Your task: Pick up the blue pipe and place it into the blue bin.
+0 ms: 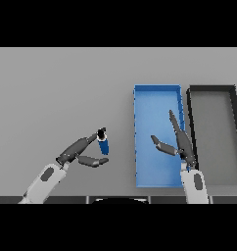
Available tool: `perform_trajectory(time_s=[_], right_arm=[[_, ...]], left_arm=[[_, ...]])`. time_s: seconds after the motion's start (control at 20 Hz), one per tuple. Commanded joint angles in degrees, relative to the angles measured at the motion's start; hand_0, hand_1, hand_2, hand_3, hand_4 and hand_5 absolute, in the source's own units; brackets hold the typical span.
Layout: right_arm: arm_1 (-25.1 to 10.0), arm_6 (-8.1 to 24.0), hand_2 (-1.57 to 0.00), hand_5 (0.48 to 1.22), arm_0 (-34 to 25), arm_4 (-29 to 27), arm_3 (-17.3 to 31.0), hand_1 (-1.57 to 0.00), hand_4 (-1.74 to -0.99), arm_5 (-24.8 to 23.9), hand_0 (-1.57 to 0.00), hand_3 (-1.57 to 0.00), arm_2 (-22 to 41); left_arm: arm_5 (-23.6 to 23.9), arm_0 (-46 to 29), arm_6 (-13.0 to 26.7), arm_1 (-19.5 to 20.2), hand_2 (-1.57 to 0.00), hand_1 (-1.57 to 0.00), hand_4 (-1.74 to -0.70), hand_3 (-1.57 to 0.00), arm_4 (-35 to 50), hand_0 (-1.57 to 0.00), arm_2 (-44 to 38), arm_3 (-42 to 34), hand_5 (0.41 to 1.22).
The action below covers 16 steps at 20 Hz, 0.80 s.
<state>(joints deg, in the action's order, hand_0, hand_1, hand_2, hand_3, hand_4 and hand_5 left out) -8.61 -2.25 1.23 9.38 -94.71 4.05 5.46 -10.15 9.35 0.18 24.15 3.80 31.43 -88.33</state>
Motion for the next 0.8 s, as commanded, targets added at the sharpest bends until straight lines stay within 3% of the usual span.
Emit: perform_trajectory(time_s=[0.0, 0.3, 0.5, 0.65, 0.7, 0.75], right_arm=[[-0.35, -0.60, 0.00, 0.554, 0.05, -0.40, -0.02, 0.00, -1.205, 0.29, 0.00, 0.00, -0.33], [-0.04, -1.26, 0.00, 0.547, 1.05, -0.21, -0.56, 0.00, -1.200, -0.10, 0.00, 0.00, -0.24], [-0.26, -0.92, 0.00, 0.550, 1.20, 0.24, 0.05, 0.00, -1.188, -0.23, 0.00, 0.00, -0.28], [-0.21, -1.76, 0.00, 0.560, 1.49, 0.09, -0.59, 0.00, -1.196, -0.04, 0.00, 0.00, -0.13], [-0.20, -0.80, 0.00, 0.560, 1.03, 0.22, -0.10, 0.00, -1.192, -0.18, 0.00, 0.00, -0.23], [-0.35, -0.50, 0.00, 0.561, 0.53, 0.48, 0.43, 0.00, -1.191, -0.39, 0.00, 0.00, -0.37]], left_arm=[[0.00, 0.45, -0.56, -0.97, 0.00, 0.00, -1.13, 0.00, 0.28, 0.00, -0.07, 0.95, 0.487], [1.56, 2.52, -3.31, -5.83, 0.00, 0.00, -1.10, 0.00, -2.03, 0.00, 0.53, 8.32, 0.497], [0.78, 3.31, -7.06, -8.72, -0.09, 0.00, -1.14, -0.04, -0.26, 0.00, -0.27, 11.83, 0.567], [-0.29, 3.80, -6.48, -11.69, -0.42, -0.25, -1.27, -0.35, 3.16, -0.04, -1.16, 12.85, 0.675], [-0.75, 3.71, -6.67, -12.16, -0.58, -0.41, -1.30, -0.59, 3.99, -0.18, -1.27, 12.77, 0.784], [-0.83, 3.32, -7.01, -12.47, -0.78, -0.64, -1.38, -0.78, 4.54, -0.42, -1.41, 12.65, 0.872]])
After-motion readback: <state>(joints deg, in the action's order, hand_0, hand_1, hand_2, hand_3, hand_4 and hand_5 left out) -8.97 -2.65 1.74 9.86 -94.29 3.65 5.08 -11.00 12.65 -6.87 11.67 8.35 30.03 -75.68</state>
